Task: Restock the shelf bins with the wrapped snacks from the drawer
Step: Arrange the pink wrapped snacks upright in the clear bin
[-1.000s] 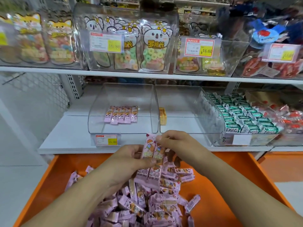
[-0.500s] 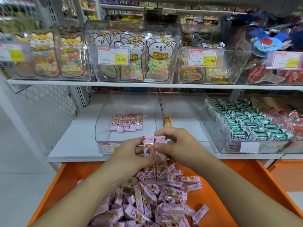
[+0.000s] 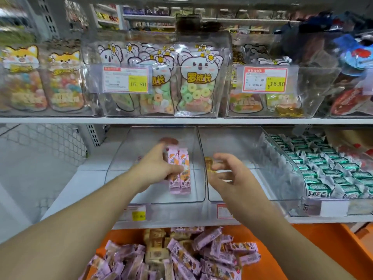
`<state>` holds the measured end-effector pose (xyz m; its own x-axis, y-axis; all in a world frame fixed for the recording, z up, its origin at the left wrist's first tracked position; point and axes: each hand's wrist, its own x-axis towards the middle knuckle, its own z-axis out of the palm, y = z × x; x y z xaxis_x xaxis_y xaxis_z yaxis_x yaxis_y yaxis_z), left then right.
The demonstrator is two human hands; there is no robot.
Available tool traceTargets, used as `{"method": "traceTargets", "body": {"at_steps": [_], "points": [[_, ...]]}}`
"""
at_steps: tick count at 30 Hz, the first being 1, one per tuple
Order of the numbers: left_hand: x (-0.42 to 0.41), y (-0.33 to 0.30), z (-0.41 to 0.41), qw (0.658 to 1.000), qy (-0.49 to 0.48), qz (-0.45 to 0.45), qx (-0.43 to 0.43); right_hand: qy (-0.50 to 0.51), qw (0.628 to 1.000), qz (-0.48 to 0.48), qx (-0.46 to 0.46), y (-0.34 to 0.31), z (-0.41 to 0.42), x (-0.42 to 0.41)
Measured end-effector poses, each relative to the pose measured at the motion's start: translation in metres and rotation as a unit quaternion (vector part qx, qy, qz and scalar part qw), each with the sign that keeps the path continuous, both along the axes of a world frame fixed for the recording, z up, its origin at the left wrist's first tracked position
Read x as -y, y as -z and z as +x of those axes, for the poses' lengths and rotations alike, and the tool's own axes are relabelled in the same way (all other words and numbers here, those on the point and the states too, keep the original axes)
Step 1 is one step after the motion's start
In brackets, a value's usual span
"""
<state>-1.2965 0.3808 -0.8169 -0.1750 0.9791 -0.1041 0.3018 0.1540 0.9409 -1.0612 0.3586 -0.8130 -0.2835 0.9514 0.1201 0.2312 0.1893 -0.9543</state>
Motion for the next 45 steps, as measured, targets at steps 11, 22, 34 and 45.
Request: {"method": "traceTargets", "body": {"at_steps": [11, 22, 34, 45], "points": [[-0.042, 0.069, 0.002, 0.98, 0.118, -0.055, -0.154, -0.06, 0.945, 0.179, 0.268, 0.029, 0.0, -0.029], [-0.034, 0.062, -0.011, 0.874, 0.176, -0.02, -0.453, -0.062, 0.938, 0.191, 0.282, 0.029, 0.001, -0.026], [-0.044, 0.063, -0.018, 0.804, 0.173, 0.008, -0.569, -0.056, 0.936, 0.194, 0.289, 0.03, 0.0, -0.026], [-0.048, 0.067, -0.002, 0.859, 0.252, -0.008, -0.446, -0.051, 0.941, 0.196, 0.273, 0.033, 0.0, -0.028]]}}
